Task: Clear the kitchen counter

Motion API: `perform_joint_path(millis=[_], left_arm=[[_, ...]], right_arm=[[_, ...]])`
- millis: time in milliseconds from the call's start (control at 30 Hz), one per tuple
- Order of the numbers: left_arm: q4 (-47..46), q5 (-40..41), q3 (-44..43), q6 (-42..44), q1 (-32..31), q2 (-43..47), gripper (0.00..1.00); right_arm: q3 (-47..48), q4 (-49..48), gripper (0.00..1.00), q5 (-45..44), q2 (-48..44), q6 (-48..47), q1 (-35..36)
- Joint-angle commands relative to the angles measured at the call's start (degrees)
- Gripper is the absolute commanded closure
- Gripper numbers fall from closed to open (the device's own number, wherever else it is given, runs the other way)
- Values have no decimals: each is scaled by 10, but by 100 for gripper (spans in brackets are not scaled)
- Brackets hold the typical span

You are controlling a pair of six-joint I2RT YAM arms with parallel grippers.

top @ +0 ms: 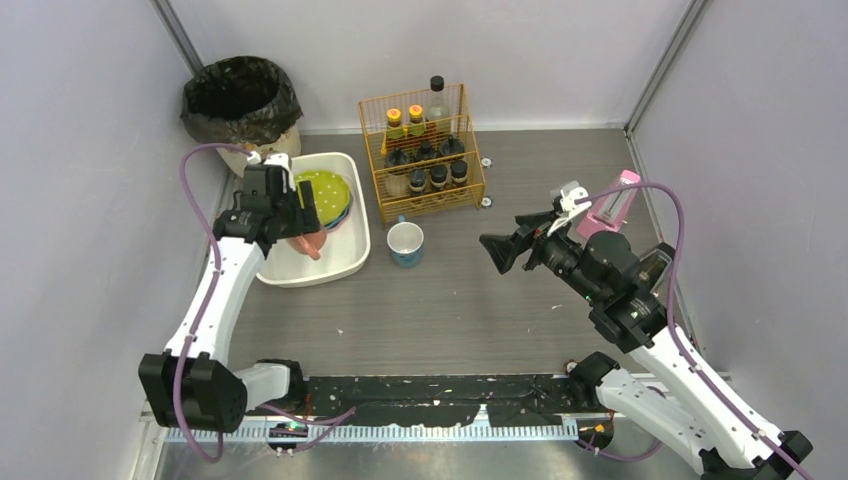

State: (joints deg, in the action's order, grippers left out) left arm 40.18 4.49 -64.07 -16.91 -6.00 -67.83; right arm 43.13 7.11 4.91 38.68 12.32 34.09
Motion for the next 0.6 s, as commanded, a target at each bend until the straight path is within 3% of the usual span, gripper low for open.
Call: perform_joint_path(millis=[0, 133, 300, 567], left_arm=[[-67, 26, -13, 127, 38, -12, 100], [-145, 23, 35, 191, 56, -34, 100], [-193, 4, 69, 207, 97, -68, 100], [-269, 9, 139, 229, 113, -83, 100]], right_arm=[[-10, 0, 0, -11, -26, -26, 2], [-17, 1, 0, -16, -33, -29, 2], [-16, 1, 0, -22, -29, -29, 2], [-18, -3, 3, -22, -28, -25, 2]])
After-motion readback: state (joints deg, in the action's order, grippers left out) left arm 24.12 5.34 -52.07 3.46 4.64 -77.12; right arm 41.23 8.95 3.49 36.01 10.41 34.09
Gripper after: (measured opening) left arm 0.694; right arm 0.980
